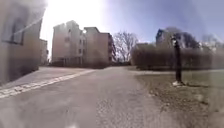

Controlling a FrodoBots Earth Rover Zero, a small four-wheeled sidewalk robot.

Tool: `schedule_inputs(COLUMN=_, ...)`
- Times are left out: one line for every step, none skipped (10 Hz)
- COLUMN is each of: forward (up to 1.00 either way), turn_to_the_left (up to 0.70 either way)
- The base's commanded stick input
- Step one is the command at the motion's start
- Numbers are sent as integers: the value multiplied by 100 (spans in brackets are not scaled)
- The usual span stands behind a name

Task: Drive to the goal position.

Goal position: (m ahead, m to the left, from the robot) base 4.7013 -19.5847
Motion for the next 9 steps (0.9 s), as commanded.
schedule_inputs(forward=85, turn_to_the_left=0)
schedule_inputs(forward=85, turn_to_the_left=0)
schedule_inputs(forward=85, turn_to_the_left=0)
schedule_inputs(forward=85, turn_to_the_left=0)
schedule_inputs(forward=85, turn_to_the_left=0)
schedule_inputs(forward=85, turn_to_the_left=0)
schedule_inputs(forward=85, turn_to_the_left=0)
schedule_inputs(forward=85, turn_to_the_left=0)
schedule_inputs(forward=85, turn_to_the_left=0)
